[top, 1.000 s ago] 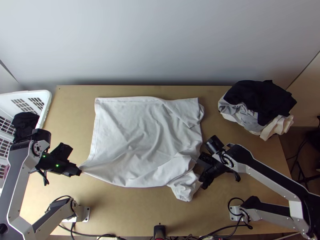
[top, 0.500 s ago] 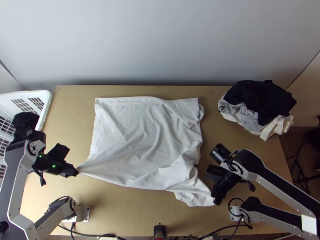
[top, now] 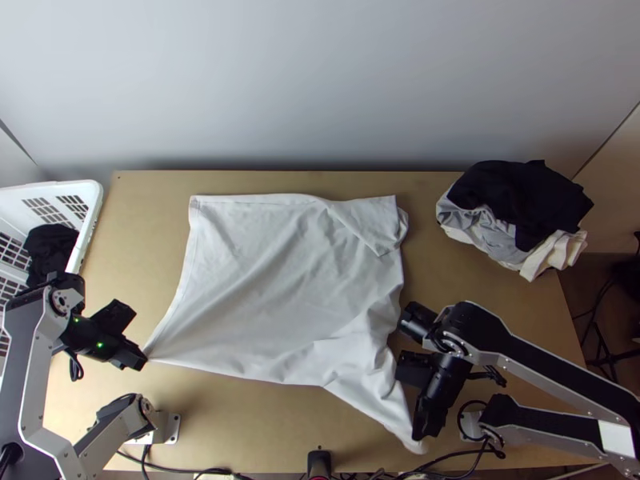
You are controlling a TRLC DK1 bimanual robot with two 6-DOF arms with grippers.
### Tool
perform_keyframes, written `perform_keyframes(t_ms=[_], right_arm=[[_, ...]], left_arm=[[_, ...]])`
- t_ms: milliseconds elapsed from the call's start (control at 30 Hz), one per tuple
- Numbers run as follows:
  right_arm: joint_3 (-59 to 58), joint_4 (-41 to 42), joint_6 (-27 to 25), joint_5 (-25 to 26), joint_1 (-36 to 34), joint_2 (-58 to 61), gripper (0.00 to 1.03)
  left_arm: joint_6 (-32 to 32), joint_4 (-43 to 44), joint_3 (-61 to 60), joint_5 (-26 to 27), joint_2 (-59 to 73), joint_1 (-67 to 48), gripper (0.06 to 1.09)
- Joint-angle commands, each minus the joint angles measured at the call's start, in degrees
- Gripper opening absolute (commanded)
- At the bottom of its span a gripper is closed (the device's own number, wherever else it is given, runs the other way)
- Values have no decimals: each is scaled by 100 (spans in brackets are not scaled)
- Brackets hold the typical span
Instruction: Fold the t-shirt
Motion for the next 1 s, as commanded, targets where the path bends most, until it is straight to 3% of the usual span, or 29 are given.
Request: perform_keyframes(t_ms=[0,200,300,400,467,500,533,633,767,800,967], right_arm=[[809,-557,-155,-816,193,306,3],[185,-513,-340,-965,527,482,3],[-87,102,29,-965,466,667,4],[-184,375,284,-833,193,816,28],[-166,383,319,-789,88,904,58],[-122,383,337,-781,70,939,81],[-70,366,354,-763,0,948,99],[405,111,284,-745,-519,895,99],[1143,-214,-208,-499,-1899,842,99],[1266,-214,-410,-280,-2276,886,99],[1363,252,-744,248,-3612,1291,99]], left_arm=[[201,-7,-136,-135,-21,81,9],[192,-7,-241,-197,-39,19,9],[87,19,-241,-197,-13,-113,9],[-45,80,-224,-188,-13,-262,9],[-107,133,-153,-179,-4,-288,9],[-168,195,-100,-153,5,-288,10],[-230,265,-13,-127,5,-306,14],[-485,291,383,199,31,-297,48],[-810,335,778,524,58,-306,95],[-880,344,858,647,84,-315,101],[-1548,502,1218,1113,190,-666,103]])
